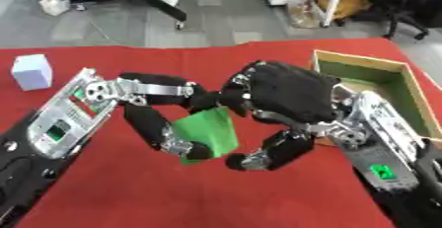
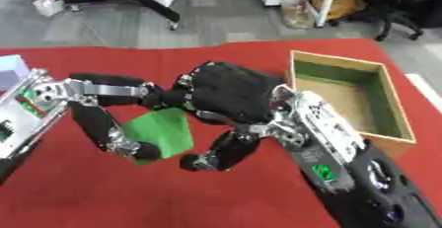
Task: Pick up the objects with one hand, pass them to the other hand, and then place them into the box on the other side of the table.
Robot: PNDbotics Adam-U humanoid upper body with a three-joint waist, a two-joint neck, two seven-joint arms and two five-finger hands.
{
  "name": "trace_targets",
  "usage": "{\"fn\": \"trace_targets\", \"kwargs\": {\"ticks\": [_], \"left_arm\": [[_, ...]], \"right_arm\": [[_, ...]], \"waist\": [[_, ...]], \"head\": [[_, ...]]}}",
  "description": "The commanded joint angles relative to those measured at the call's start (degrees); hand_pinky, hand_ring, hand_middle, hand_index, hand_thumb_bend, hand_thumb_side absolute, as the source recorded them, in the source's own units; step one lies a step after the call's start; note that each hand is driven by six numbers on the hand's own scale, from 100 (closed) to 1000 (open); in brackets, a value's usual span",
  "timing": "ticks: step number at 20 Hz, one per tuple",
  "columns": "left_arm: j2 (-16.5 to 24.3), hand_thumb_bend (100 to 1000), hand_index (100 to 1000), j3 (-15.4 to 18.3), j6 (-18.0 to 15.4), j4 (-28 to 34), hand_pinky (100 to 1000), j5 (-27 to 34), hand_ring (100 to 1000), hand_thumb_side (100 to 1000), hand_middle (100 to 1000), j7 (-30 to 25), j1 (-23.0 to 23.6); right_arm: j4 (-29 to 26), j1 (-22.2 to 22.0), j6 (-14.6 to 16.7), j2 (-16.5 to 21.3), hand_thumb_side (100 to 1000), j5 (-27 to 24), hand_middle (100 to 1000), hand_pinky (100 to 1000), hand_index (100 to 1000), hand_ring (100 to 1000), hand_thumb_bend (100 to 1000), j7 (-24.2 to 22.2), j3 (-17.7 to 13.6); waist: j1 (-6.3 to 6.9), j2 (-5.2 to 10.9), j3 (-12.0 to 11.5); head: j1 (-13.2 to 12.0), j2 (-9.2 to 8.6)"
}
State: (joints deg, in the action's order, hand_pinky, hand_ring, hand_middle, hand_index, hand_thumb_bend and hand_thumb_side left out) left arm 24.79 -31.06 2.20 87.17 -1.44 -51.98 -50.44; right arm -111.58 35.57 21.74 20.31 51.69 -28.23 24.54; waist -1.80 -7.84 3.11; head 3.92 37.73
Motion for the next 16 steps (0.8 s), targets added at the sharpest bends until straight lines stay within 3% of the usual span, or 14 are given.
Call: {"fn": "trace_targets", "kwargs": {"ticks": [1,6,9,10,11,16], "left_arm": [[0.40,365,711,0.36,0.44,0.99,731,0.60,712,503,640,0.01,-1.35],[0.15,366,711,0.67,1.04,1.02,731,1.13,711,503,639,0.01,-1.79],[-0.18,367,711,0.55,1.48,1.19,730,1.54,710,505,639,0.01,-2.00],[-0.25,367,711,0.48,1.61,1.21,730,1.62,710,505,639,0.01,-2.04],[-0.29,367,711,0.40,1.72,1.21,729,1.67,709,505,639,0.01,-2.05],[-0.59,378,712,0.07,2.16,1.03,729,1.95,707,510,639,0.01,-2.11]], "right_arm": [[-0.28,0.70,0.29,0.14,331,0.34,336,486,874,350,516,0.03,-0.27],[-0.21,0.63,0.09,0.20,318,0.74,339,489,828,353,511,0.29,-0.32],[-0.15,0.64,-0.54,0.22,284,1.32,350,493,694,357,483,0.98,-0.44],[-0.15,0.63,-0.76,0.23,284,1.53,350,493,694,357,483,1.27,-0.43],[-0.16,0.65,-1.02,0.23,246,1.74,350,494,623,359,458,1.62,-0.47],[-0.15,0.70,-3.10,0.26,100,3.01,337,491,445,355,369,4.13,-0.55]], "waist": [[0.35,1.69,0.06],[0.39,1.69,0.06],[0.41,1.68,0.07],[0.41,1.67,0.07],[0.42,1.68,0.09],[0.55,1.70,0.08]], "head": [[0.15,0.22],[0.14,0.18],[0.09,0.18],[0.08,0.18],[0.06,0.17],[-0.03,0.04]]}}
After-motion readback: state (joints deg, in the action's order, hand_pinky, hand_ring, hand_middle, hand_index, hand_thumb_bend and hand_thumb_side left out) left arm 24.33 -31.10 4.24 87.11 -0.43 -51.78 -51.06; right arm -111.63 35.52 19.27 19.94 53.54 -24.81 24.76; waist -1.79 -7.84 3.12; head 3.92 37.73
